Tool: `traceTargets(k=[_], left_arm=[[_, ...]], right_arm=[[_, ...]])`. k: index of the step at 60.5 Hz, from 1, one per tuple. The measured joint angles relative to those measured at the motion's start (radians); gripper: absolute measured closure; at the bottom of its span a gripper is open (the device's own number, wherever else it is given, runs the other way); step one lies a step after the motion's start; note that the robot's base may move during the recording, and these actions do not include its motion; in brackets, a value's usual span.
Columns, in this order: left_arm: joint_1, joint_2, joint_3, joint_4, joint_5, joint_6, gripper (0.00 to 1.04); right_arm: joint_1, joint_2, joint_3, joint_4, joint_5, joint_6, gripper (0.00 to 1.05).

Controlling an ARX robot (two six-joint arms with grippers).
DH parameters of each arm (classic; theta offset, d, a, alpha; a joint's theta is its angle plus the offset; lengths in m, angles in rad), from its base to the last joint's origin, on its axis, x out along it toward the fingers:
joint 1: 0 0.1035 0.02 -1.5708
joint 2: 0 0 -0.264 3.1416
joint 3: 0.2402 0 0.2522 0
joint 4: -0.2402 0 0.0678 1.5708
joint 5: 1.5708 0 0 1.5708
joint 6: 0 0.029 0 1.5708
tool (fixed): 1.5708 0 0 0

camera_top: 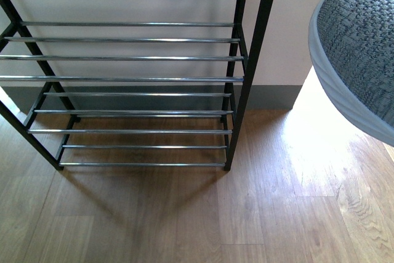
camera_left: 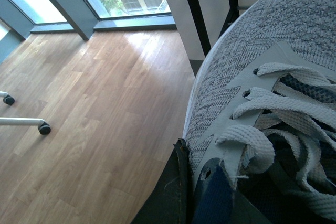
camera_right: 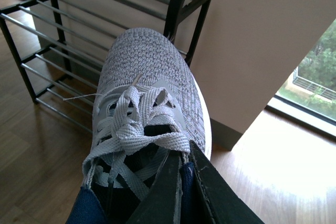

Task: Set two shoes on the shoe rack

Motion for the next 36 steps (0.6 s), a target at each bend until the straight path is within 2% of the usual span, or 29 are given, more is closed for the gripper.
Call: traceTargets(k=[36], left_arm=[[0.002,0.0,0.0,0.0,-0.001,0.0,1.04]], right_arm=[[0.002,0.0,0.0,0.0,-0.001,0.0,1.04]])
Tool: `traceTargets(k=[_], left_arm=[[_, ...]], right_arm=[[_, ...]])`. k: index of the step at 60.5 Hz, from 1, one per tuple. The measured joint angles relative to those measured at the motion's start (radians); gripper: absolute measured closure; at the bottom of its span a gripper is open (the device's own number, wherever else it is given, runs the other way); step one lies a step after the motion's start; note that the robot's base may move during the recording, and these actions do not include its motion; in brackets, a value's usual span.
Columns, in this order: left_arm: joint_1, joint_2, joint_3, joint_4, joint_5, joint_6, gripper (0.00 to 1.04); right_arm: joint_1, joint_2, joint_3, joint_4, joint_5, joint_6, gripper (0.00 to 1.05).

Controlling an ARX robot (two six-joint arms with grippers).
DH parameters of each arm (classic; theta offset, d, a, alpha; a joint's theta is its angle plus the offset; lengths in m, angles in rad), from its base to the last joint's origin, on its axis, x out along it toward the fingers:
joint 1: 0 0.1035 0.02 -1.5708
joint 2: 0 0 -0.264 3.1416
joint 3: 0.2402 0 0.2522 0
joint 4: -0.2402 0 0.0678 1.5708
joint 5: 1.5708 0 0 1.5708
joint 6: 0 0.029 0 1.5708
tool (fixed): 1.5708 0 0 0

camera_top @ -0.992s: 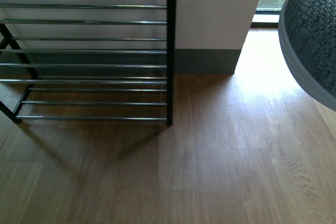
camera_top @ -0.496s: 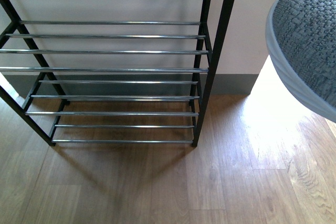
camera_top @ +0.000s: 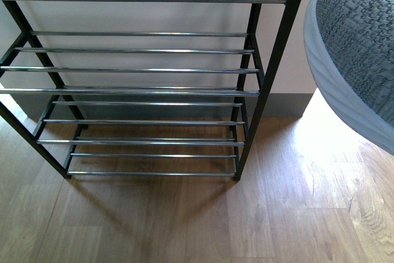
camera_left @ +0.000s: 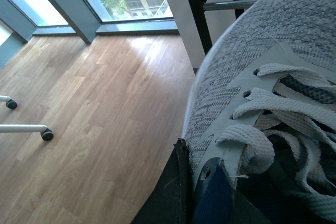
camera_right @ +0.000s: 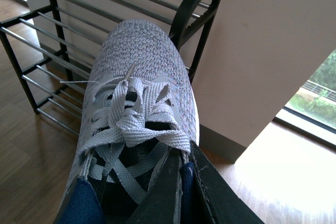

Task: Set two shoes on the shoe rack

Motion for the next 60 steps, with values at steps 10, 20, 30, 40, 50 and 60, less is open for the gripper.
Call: traceTargets(k=[10,20,30,40,50,60], left_arm=[[-0.003,0.001,0.0,0.0,0.011,0.0,1.04],[-0.002,0.0,0.0,0.0,-0.005,0.0,1.04],[-0.002,-0.001,0.0,0.0,0.007,0.0,1.04],[-0.003,0.001,0.0,0.0,0.006,0.0,1.04],[-0.003,0.001,0.0,0.0,0.003,0.0,1.04],[-0.003,0.001,0.0,0.0,0.011,0.0,1.04]], right_arm=[[-0.001,0.001,0.0,0.0,0.008,0.0,1.04],[-0.001,0.0,0.0,0.0,0.008,0.0,1.04],[0.0,0.001,0.0,0.0,-0.002,0.0,1.04],[0.0,0.001,-0.001,0.0,0.002,0.0,1.04],[-0.002,0.0,-0.001,0.0,0.014,0.0,1.04],[-0.001,0.001,-0.001,0.0,0.003,0.0,1.04]])
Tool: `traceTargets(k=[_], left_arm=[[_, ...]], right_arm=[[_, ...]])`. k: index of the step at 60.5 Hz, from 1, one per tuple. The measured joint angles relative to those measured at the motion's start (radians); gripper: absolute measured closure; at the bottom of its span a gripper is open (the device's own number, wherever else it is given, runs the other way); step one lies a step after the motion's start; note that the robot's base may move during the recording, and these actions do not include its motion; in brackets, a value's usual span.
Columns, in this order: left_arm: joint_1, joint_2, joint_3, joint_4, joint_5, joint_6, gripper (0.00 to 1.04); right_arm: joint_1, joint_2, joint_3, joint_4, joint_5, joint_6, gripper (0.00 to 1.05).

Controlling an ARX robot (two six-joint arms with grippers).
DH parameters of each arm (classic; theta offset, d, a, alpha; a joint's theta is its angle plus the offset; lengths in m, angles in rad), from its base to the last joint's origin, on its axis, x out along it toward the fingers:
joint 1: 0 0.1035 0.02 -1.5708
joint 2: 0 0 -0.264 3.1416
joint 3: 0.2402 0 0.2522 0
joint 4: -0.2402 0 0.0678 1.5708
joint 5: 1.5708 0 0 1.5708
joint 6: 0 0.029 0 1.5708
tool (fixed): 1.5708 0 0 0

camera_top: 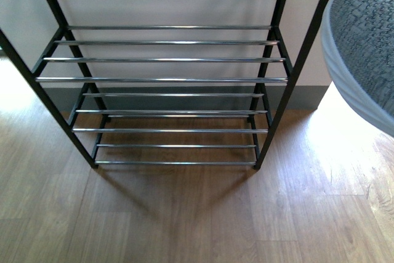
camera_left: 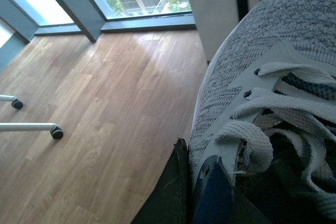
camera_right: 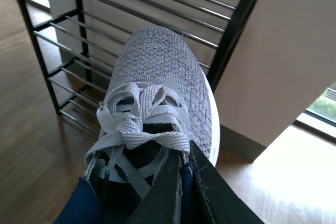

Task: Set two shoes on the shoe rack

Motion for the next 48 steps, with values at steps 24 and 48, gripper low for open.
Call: traceTargets(k=[24,48], left_arm=[[0.002,-0.002,0.0,0.0,-0.006,0.0,1.04],[0.002,0.0,0.0,0.0,-0.005,0.0,1.04]], right_arm=[[0.001,-0.005,0.0,0.0,0.0,0.0,1.04],[0.001,-0.003,-0.002,0.0,0.0,0.0,1.04]])
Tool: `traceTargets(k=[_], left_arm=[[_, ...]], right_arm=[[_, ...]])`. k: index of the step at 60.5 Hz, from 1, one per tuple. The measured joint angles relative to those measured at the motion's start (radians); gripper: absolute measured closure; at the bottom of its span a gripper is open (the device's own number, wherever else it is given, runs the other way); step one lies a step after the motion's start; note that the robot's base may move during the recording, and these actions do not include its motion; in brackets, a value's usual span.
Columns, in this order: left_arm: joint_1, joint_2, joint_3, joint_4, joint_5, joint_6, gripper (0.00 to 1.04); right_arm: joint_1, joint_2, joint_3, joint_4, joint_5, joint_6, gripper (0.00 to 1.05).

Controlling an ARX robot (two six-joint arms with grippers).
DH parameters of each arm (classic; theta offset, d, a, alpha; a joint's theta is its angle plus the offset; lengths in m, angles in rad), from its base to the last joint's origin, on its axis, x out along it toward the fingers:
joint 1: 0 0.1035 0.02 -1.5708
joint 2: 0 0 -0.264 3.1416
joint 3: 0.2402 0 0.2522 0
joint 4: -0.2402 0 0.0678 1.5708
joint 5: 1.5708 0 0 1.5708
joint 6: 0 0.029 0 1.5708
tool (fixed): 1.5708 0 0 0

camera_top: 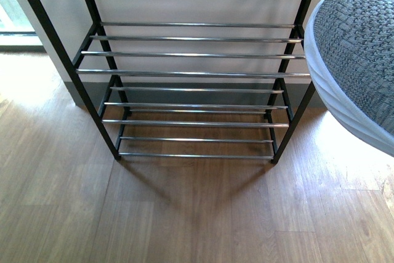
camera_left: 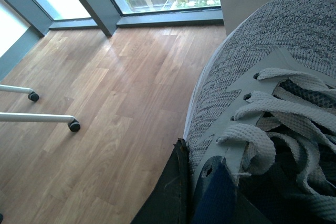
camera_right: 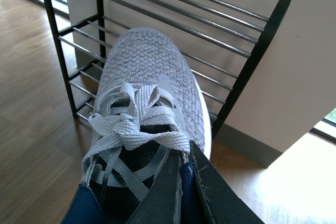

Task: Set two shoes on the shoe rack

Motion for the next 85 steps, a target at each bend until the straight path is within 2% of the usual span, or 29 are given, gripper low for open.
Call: traceTargets(k=[16,21,32,37,46,65,85], left_arm=[[0.0,0.0,0.0,0.0,-0.005,0.0,1.04],[0.0,0.0,0.0,0.0,-0.005,0.0,1.04],[0.0,0.0,0.0,0.0,-0.004,0.0,1.04],[0.0,-0.001,0.0,0.0,-0.007,0.0,1.04],[0.0,-0.001,0.0,0.0,-0.006,0.0,1.04],[0.0,-0.001,0.0,0.0,-0.005,0.0,1.04],[0.0,-0.001,0.0,0.0,-0.005,0.0,1.04]], right_arm=[[0.0,0.0,0.0,0.0,0.002,0.0,1.04],[0.022,0.051,0.002,0.061,-0.076,0.064,1.04],[0.274,0.388,0.107,0.333,0.132,0.175,1.04],[0.35,0.555,0.178,0.425,0.2,0.194,1.04],[0.423,0.808,0.32,0.512,0.301,0.208,1.04],[0.436,1.244,0.672,0.505,0.414,0.233,1.04],[0.332,1.46,0.98,0.374,0.501,0.309,1.04]])
